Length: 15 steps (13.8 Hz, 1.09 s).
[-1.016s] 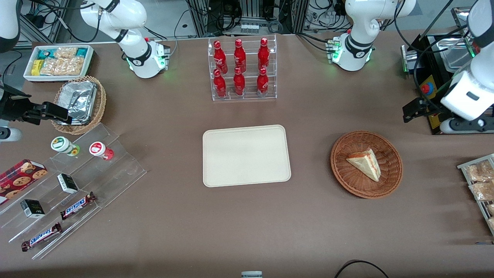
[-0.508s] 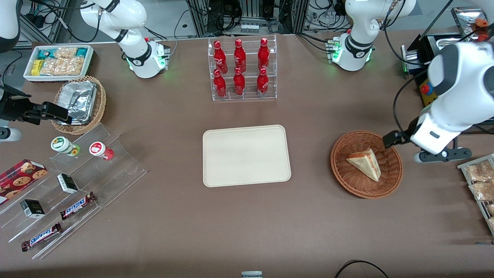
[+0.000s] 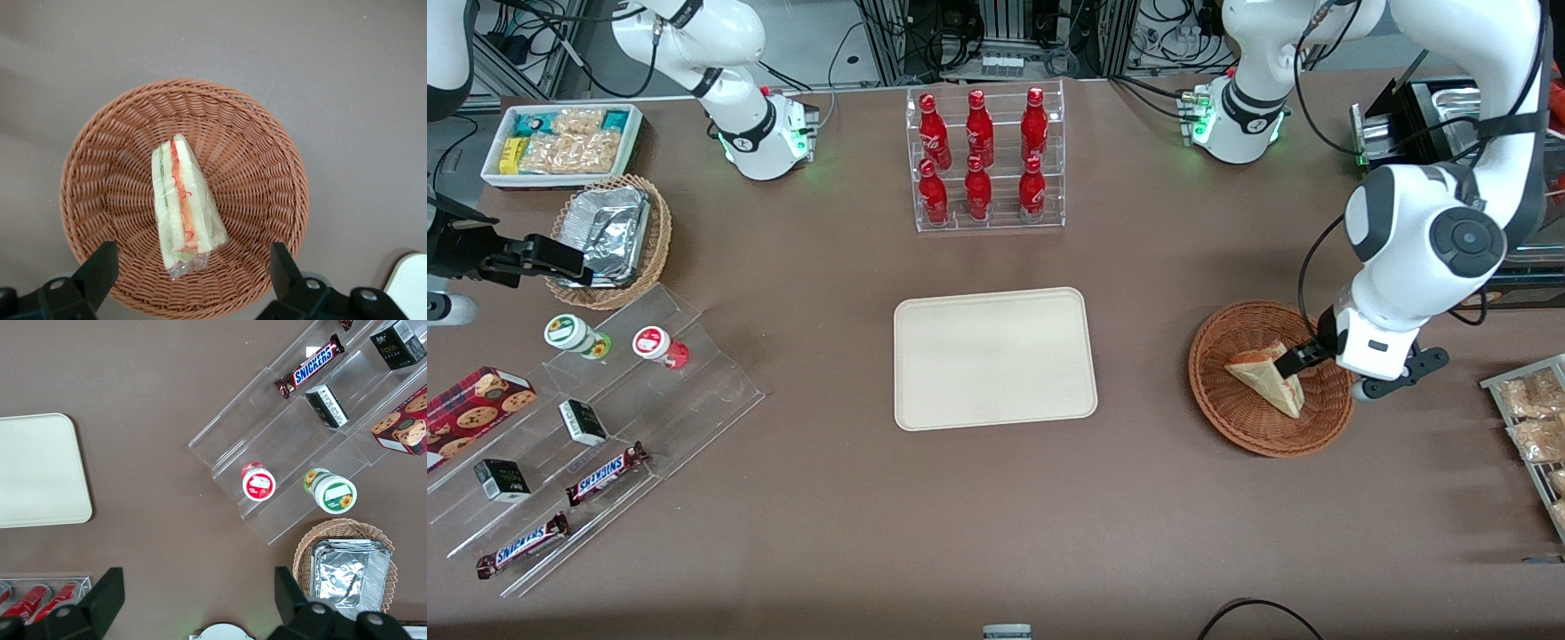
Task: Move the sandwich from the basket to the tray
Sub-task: 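Lower the left gripper and close it on the sandwich's wrapper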
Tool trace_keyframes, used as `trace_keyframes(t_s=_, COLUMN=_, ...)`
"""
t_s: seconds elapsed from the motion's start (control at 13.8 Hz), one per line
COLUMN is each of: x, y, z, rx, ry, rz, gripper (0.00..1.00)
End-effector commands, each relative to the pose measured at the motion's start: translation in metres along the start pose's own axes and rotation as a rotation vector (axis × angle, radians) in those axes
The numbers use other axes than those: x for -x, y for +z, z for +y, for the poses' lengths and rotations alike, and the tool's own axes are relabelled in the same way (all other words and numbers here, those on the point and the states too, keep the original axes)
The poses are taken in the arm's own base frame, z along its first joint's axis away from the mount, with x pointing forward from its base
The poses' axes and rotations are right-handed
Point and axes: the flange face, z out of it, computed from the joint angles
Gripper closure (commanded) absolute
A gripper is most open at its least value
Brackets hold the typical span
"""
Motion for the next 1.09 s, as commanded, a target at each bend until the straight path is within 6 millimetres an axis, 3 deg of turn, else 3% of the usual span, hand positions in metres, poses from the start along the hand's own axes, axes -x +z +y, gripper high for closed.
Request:
trace_keyframes(t_s=0.0, x=0.01, y=0.016, z=0.001, rx=-0.002, ry=-0.053, rz=0.018, gripper=0.0)
trace_keyframes(t_s=0.51, x=0.029, y=0.069, z=-0.009, rx=-0.007, ry=-0.078, rz=0.005, gripper=0.0)
trace_keyframes(t_s=1.02, x=0.025, y=0.098, z=-0.013, rx=-0.011, ry=-0.091, rz=-0.003, gripper=0.0)
